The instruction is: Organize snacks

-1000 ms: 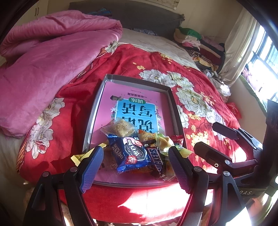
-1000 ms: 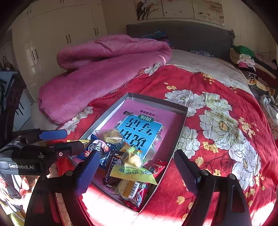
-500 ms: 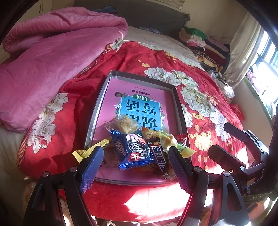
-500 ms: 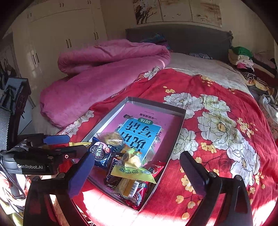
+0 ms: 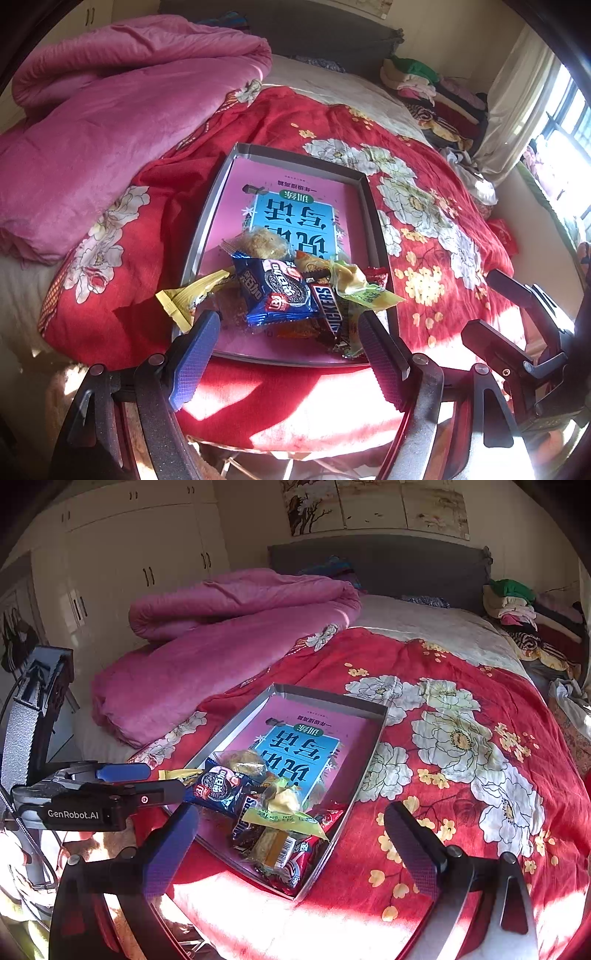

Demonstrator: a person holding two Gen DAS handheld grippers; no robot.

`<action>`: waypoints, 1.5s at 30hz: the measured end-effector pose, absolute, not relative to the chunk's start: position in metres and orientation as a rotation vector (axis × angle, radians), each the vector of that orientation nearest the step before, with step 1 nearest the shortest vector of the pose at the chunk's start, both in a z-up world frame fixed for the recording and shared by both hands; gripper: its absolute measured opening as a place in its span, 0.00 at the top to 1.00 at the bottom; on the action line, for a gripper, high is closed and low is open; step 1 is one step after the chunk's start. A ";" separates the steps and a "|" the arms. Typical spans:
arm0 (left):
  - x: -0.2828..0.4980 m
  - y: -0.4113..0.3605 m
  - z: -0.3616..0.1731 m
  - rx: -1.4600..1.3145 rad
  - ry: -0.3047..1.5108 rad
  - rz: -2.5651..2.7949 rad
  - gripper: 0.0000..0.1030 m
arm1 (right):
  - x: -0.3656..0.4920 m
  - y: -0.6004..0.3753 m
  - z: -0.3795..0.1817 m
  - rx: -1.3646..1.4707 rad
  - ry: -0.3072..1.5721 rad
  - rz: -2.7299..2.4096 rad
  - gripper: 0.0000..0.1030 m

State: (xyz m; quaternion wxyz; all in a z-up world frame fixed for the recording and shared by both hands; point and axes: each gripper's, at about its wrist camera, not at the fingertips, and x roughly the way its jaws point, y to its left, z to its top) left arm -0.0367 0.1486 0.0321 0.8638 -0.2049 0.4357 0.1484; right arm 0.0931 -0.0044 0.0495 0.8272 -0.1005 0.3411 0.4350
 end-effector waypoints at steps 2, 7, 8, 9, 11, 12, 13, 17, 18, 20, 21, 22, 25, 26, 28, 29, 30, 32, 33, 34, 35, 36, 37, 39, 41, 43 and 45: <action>-0.043 0.145 0.032 -0.439 0.913 0.309 0.24 | 0.087 -0.011 0.049 -0.216 0.725 0.921 0.02; -0.057 0.131 0.033 -0.443 0.912 0.308 0.24 | 0.068 -0.028 0.045 -0.244 0.714 0.910 0.02; -0.059 0.129 0.033 -0.442 0.912 0.308 0.24 | 0.064 -0.032 0.043 -0.254 0.713 0.907 0.02; -0.062 0.126 0.034 -0.438 0.913 0.305 0.24 | 0.061 -0.035 0.042 -0.259 0.714 0.904 0.02; -0.066 0.121 0.036 -0.422 0.918 0.297 0.24 | 0.056 -0.042 0.040 -0.254 0.727 0.905 0.02; -0.068 0.118 0.037 -0.417 0.917 0.295 0.24 | 0.054 -0.045 0.039 -0.249 0.735 0.902 0.02; -0.071 0.116 0.038 -0.414 0.917 0.291 0.24 | 0.052 -0.049 0.038 -0.239 0.744 0.896 0.02; -0.080 0.108 0.039 -0.414 0.914 0.282 0.24 | 0.041 -0.056 0.042 -0.202 0.748 0.889 0.01; -0.083 0.107 0.039 -0.416 0.914 0.281 0.24 | 0.038 -0.057 0.043 -0.206 0.740 0.889 0.01; -0.086 0.104 0.039 -0.416 0.914 0.279 0.24 | 0.031 -0.057 0.046 -0.215 0.726 0.897 0.01; -0.089 0.103 0.040 -0.415 0.910 0.283 0.24 | 0.028 -0.056 0.047 -0.220 0.724 0.900 0.01; -0.091 0.103 0.040 -0.415 0.906 0.282 0.24 | 0.026 -0.055 0.048 -0.222 0.723 0.903 0.01; -0.096 0.102 0.041 -0.414 0.894 0.284 0.24 | 0.019 -0.054 0.049 -0.219 0.709 0.918 0.01; -0.097 0.101 0.041 -0.413 0.893 0.283 0.24 | 0.017 -0.054 0.050 -0.218 0.706 0.919 0.01; -0.100 0.100 0.042 -0.413 0.888 0.282 0.24 | 0.014 -0.055 0.051 -0.211 0.699 0.922 0.01; -0.101 0.100 0.042 -0.411 0.888 0.280 0.24 | 0.012 -0.055 0.051 -0.211 0.695 0.924 0.01; -0.102 0.099 0.041 -0.410 0.886 0.279 0.24 | 0.011 -0.054 0.052 -0.212 0.693 0.923 0.01; -0.102 0.098 0.042 -0.405 0.884 0.274 0.24 | 0.010 -0.054 0.052 -0.214 0.689 0.920 0.01; -0.102 0.097 0.043 -0.401 0.883 0.273 0.24 | 0.009 -0.054 0.052 -0.215 0.689 0.918 0.01; -0.103 0.097 0.043 -0.399 0.883 0.272 0.24 | 0.009 -0.054 0.052 -0.218 0.688 0.916 0.01; -0.103 0.096 0.044 -0.399 0.880 0.268 0.24 | 0.008 -0.054 0.052 -0.220 0.687 0.915 0.01; -0.103 0.096 0.045 -0.397 0.879 0.265 0.24 | 0.008 -0.054 0.051 -0.221 0.687 0.914 0.01; -0.103 0.095 0.045 -0.395 0.877 0.264 0.24 | 0.007 -0.055 0.051 -0.222 0.688 0.912 0.01; -0.104 0.095 0.046 -0.394 0.875 0.262 0.24 | 0.007 -0.055 0.050 -0.223 0.691 0.909 0.01; -0.104 0.095 0.046 -0.395 0.875 0.262 0.24 | 0.007 -0.055 0.051 -0.224 0.690 0.908 0.01; -0.104 0.095 0.046 -0.396 0.874 0.263 0.24 | 0.006 -0.055 0.051 -0.226 0.688 0.907 0.01; -0.104 0.095 0.046 -0.393 0.874 0.265 0.24 | 0.006 -0.055 0.051 -0.229 0.689 0.902 0.01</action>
